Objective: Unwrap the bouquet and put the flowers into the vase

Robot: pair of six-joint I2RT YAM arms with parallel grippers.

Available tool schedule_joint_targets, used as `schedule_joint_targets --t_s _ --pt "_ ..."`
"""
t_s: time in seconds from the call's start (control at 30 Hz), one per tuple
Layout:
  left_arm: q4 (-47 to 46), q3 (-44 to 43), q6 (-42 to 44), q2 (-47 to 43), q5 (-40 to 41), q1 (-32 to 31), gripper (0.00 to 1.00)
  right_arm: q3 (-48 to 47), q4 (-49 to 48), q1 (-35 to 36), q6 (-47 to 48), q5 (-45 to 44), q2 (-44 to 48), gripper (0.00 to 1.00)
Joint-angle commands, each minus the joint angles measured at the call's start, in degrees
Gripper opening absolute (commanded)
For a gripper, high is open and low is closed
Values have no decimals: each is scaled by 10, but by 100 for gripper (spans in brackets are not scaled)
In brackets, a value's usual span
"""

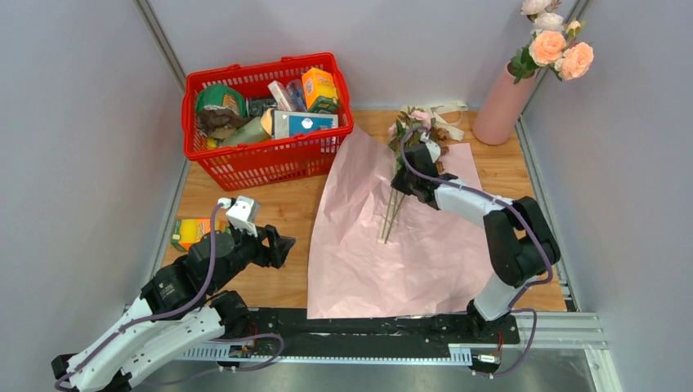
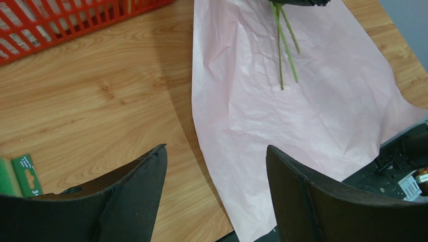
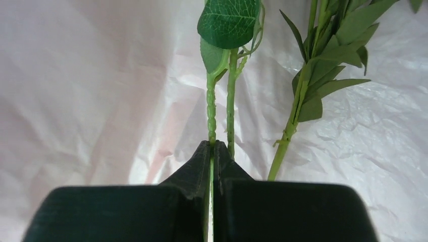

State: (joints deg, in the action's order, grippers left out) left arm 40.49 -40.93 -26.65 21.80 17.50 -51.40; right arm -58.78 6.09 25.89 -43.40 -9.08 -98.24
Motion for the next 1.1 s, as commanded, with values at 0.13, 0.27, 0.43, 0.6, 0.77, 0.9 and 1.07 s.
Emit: schedule_joint_targets --t_s 0.13,0.27,0.43,0.6,0.77,0.9,1.07 --pt "-14 2 8 -4 -4 -2 79 40 -54 3 -5 15 116 0" --pt "-14 1 8 -4 -4 -2 79 70 -85 2 -31 38 139 0" --pt "-14 3 8 -4 -4 -2 79 91 -95 3 -48 61 133 0" --pt "-14 2 7 -4 -3 -3 79 91 -72 2 -20 68 123 21" --pt "-14 2 7 -3 -3 -2 79 82 -16 -1 36 23 138 28" --pt "-14 2 7 -2 -4 -2 79 85 -13 -29 59 36 142 29" --pt "-14 2 8 1 -4 -2 79 73 -14 -68 58 58 104 32"
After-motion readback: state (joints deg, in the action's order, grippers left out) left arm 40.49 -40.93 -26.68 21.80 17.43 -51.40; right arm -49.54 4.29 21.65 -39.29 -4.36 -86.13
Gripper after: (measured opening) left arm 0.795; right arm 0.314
